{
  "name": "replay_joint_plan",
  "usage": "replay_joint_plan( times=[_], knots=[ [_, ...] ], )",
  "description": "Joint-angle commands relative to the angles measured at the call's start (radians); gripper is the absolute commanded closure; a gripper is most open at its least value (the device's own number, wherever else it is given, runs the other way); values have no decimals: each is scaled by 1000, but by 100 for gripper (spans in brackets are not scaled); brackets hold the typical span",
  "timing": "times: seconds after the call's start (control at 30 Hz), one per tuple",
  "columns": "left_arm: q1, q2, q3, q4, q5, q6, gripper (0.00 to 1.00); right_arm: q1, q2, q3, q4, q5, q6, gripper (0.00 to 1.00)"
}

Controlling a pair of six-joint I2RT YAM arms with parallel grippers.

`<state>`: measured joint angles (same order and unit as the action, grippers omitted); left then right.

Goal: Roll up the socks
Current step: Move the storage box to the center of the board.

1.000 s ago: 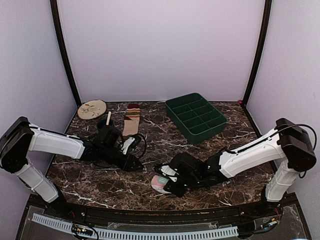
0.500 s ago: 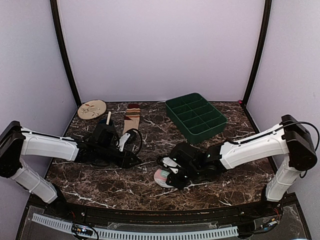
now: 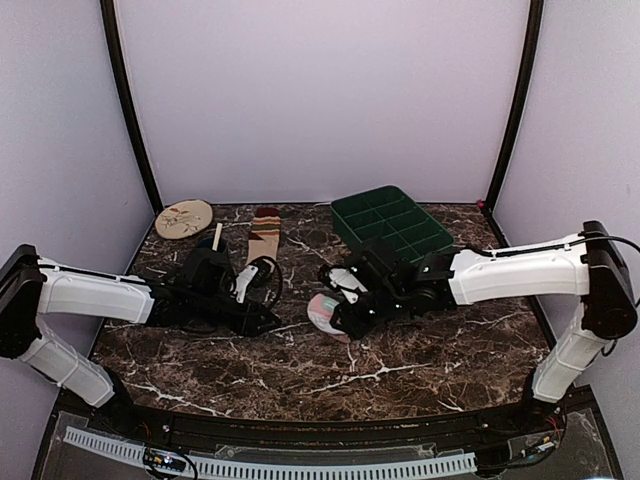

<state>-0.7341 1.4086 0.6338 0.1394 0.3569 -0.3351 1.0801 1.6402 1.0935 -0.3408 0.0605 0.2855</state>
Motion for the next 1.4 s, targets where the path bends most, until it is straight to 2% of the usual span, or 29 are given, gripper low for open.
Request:
replay_joint_plan(
  times=[0.0,0.2,0.6,0.83,1.17,1.37],
  knots=[
    [-4,-32,-12,4,0,4,65,-59,-38,97,-20,34,-26,100],
    [-6,-40,-20,6,5,1,65,-165,-39,193,-51,86,-70,100],
    [-13,-57,-18,0,18,-11,65,-349,18,358,-80,291,-251,100],
    [-28,-22,24,-4,17,-15,66,-425,108,391,-28,401,-398,100],
    [-93,40,104,-47,-2,-3,66,-526,243,440,65,481,-523,100],
    [-115,46,125,-58,-39,5,66,-555,340,489,49,530,-530,100]
  ],
)
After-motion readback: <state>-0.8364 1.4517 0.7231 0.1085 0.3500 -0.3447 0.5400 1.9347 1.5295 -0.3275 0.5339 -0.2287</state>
